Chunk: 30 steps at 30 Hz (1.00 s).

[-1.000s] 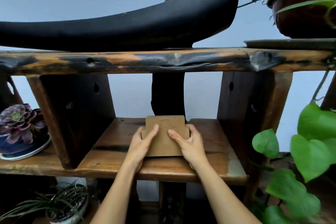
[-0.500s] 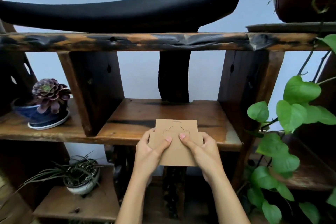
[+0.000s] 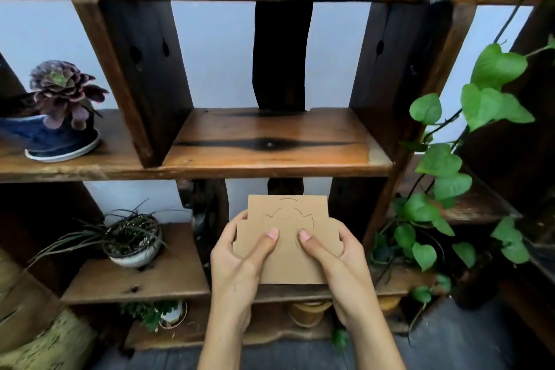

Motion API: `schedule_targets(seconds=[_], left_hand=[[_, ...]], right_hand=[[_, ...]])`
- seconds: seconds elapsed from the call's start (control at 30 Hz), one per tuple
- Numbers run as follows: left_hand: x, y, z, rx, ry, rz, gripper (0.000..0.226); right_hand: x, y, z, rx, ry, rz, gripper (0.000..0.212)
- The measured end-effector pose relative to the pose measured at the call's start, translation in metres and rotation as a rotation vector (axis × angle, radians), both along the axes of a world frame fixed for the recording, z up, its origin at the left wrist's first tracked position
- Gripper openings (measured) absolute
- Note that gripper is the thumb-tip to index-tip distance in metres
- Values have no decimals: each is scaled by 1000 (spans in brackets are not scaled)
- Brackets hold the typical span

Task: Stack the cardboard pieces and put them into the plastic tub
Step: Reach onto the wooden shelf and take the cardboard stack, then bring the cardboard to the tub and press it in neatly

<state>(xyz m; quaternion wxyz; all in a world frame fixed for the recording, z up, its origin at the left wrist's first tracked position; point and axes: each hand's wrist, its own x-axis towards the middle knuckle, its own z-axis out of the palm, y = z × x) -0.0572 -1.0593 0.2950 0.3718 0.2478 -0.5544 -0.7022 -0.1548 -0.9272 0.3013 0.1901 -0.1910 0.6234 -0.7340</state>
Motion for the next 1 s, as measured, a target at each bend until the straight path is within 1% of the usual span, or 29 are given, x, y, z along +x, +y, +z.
schedule_targets(seconds=[0.17,0.47,0.63,0.73,0.87,1.0], left_hand=[[18,8,-11,-32,-50,-62,49],[33,19,-21,-38,-68,-237,46],[36,35,-28,-42,-100,-371,41],[38,47,-30,-39,-101,-445,43],[36,68,-31,-22,-86,-539,44],[32,92,-34,-21,-85,-627,45]], right_hand=[[28,9,-13,-9,-21,-94,53],[65,33,-25,18,-53,-252,41],[85,58,-29,50,-59,-390,54],[93,74,-32,84,-78,-455,54],[105,96,-35,79,-111,-578,55],[116,120,-34,123,-107,-686,53]])
